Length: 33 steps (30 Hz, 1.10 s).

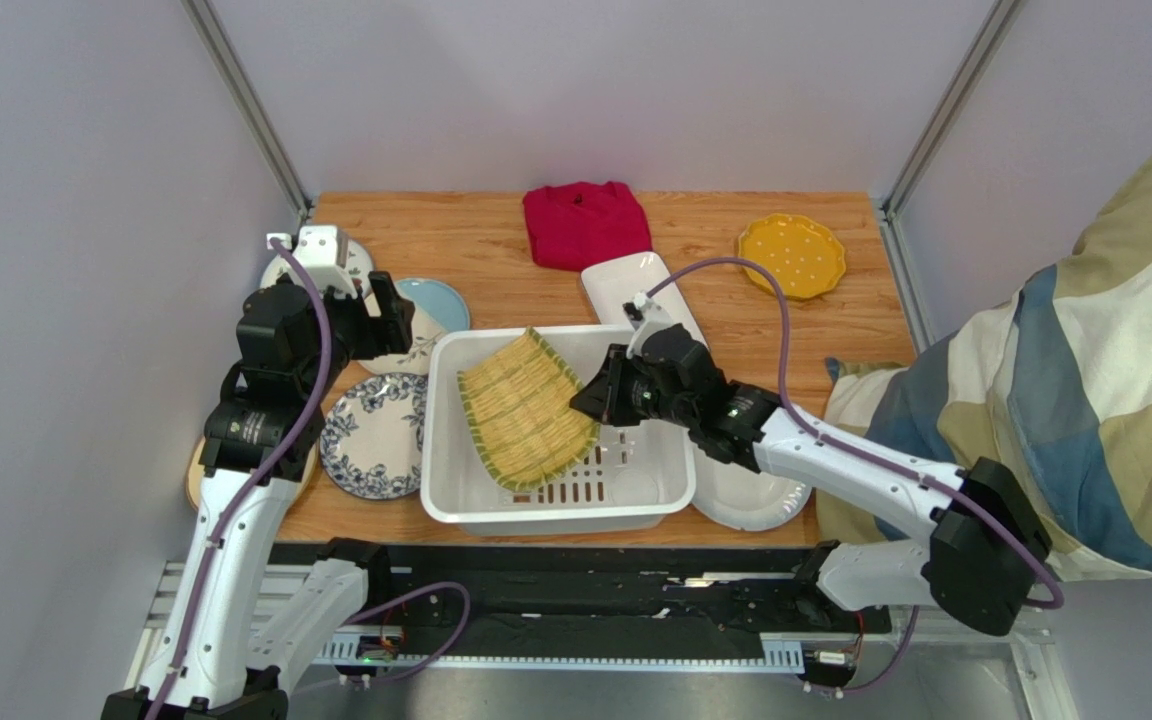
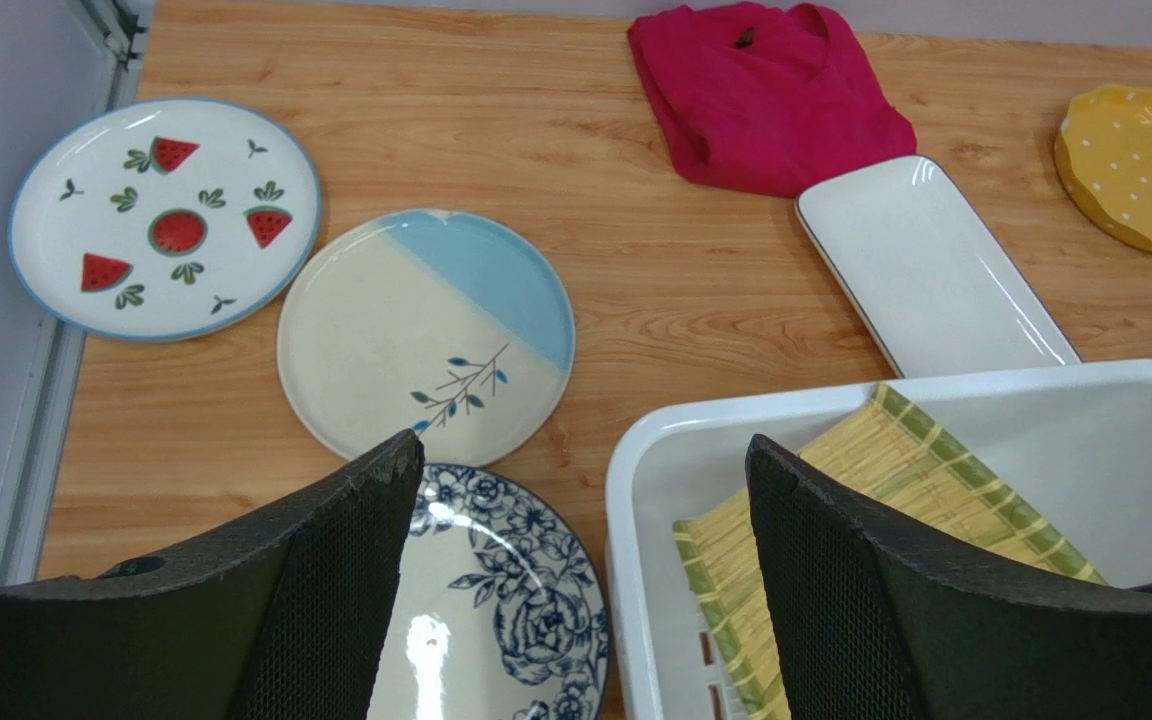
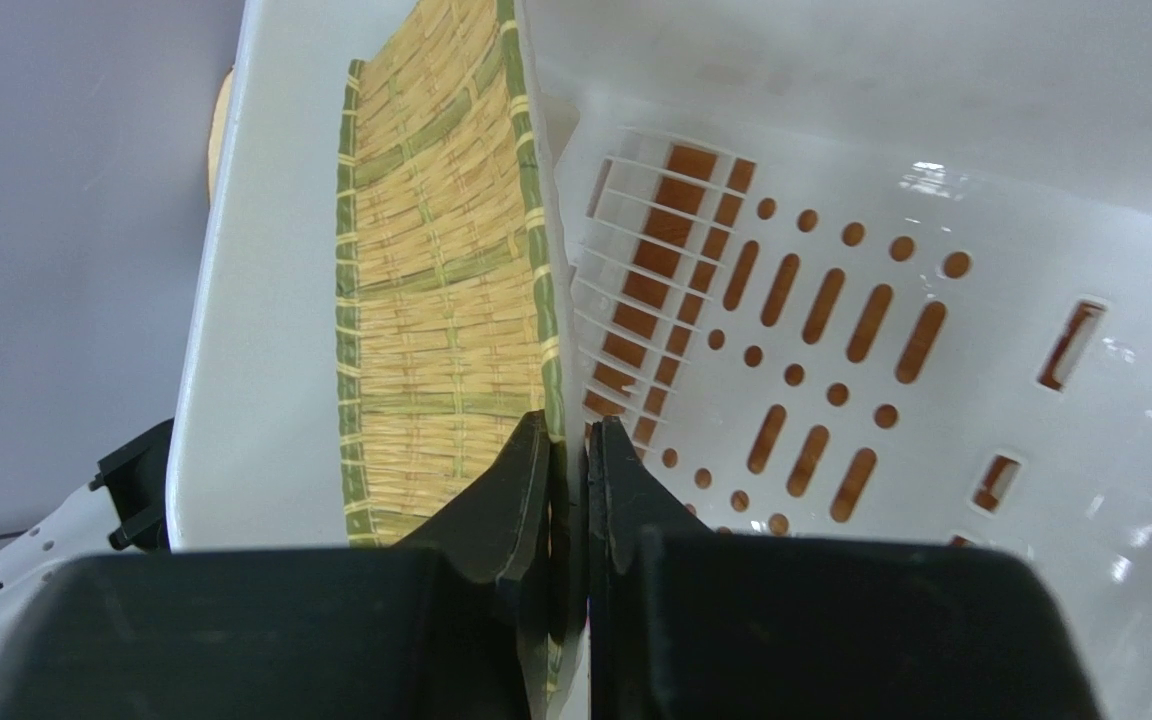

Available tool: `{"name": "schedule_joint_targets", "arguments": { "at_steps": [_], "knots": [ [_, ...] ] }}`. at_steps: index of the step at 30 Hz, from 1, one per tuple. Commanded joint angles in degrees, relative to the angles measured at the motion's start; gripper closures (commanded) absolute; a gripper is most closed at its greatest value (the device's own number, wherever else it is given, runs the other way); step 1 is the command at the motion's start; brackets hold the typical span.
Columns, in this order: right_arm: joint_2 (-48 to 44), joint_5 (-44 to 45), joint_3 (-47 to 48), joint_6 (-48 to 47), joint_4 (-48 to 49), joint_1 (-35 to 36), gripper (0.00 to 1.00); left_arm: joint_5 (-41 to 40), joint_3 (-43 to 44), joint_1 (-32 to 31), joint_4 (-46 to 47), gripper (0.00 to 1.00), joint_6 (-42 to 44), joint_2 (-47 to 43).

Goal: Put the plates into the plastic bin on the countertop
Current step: Place the plate in the plastic bin.

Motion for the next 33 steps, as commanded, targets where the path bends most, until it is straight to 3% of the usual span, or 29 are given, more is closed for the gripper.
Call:
{"name": "schedule_joint_targets", "arguments": {
  "at_steps": [1, 6, 12, 33],
  "knots": [
    [4.65, -1.50, 2.18, 3.00, 6.74, 1.15, 1.00, -0.49, -0.30, -0.30, 1.14, 0.16, 0.76, -0.07],
    [11.07, -2.91, 3.23, 3.71, 11.31, 1.59, 1.00, -0.59, -0.30, -0.39, 1.05, 0.16, 0.76, 0.19],
    [15.11, -3.61, 5.44, 3.53, 10.17, 1.59, 1.00, -0.32, -0.21, -0.65, 1.05, 0.16, 0.67, 0.37],
    [8.18, -1.24, -1.33, 6.70, 7.53, 2.55, 1.00, -0.06, -0.47, -0.83, 1.22, 0.16, 0.41, 0.28]
  ]
}}
